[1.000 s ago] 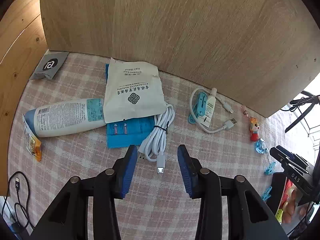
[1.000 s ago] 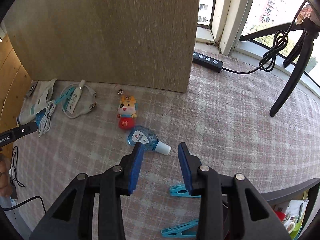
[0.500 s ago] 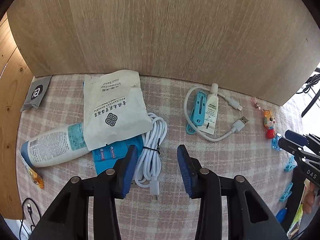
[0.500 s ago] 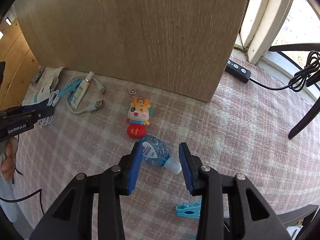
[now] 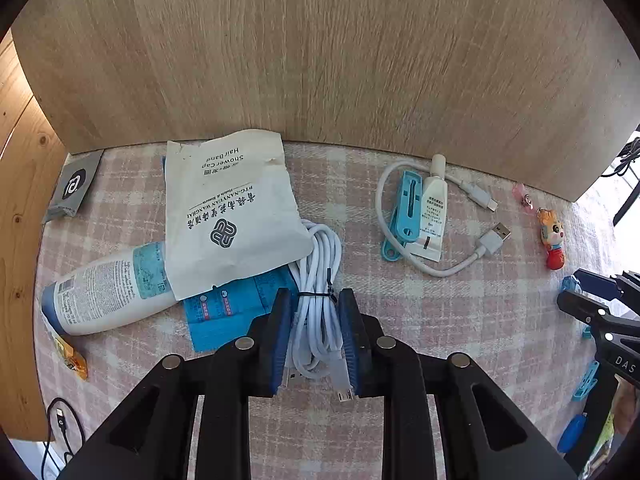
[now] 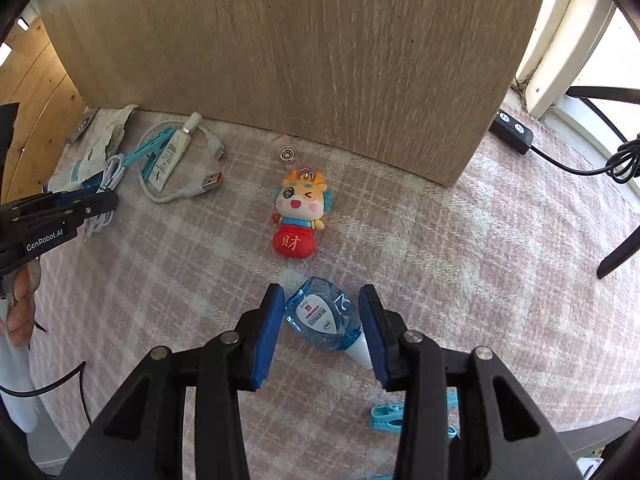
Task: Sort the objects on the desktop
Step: 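Grasp the white USB cable with the left tool while the right tool grasps the blue spray bottle, then carry the cable and bottle to the black tray and release both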
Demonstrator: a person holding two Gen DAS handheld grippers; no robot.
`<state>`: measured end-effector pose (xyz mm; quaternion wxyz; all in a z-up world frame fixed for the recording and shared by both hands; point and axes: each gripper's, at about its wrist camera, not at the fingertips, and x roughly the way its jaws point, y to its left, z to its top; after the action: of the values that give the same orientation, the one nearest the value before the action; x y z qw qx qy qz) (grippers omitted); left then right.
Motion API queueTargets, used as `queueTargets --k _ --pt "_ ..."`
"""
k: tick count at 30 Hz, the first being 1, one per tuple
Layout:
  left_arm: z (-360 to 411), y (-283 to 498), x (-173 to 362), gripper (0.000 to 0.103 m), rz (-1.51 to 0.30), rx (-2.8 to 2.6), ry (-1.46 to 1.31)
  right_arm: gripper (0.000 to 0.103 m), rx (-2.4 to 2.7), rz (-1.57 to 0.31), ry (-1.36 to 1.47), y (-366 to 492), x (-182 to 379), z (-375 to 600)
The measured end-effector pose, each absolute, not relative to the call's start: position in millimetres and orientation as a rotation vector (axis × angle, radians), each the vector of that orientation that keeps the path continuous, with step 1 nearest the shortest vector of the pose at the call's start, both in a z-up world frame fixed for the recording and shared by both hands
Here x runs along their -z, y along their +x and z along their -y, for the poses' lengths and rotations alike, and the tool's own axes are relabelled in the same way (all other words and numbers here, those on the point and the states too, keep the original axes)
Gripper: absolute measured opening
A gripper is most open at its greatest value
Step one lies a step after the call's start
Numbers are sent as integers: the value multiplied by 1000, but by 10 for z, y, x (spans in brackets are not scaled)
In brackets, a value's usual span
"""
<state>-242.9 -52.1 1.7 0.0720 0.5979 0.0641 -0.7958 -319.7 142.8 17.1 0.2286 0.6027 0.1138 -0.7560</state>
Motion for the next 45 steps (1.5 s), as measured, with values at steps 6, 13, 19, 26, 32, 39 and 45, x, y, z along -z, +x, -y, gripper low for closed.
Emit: queueTargets --k 6,13,19,26,32,39,45 --pt "365 -2269 -80 21 -190 2382 1780 38 2128 -203 1724 -3125 -167 -1384" --pt "340 -1842 -271 20 -235 2417 1773 37 2192 -39 1759 -2998 -206 -1709" --pt "152 -1584 -513 20 -250 2489 1760 37 2243 33 1730 -2786 -400 -1885" --pt "-94 -1388 -829 20 -219 2556 1731 37 2311 86 1690 -2547 -635 -2052" --pt "-287 -1521 -957 20 -172 2658 1740 37 2377 127 1653 -2209 -847 -2248" --pt "-1080 -1465 -1127 20 -87 2823 1815 37 2508 190 1638 -1866 -1100 -2863" --pt "-1909 -1278 -1242 20 6 2956 1928 37 2640 272 1679 -1506 -1196 -3678"
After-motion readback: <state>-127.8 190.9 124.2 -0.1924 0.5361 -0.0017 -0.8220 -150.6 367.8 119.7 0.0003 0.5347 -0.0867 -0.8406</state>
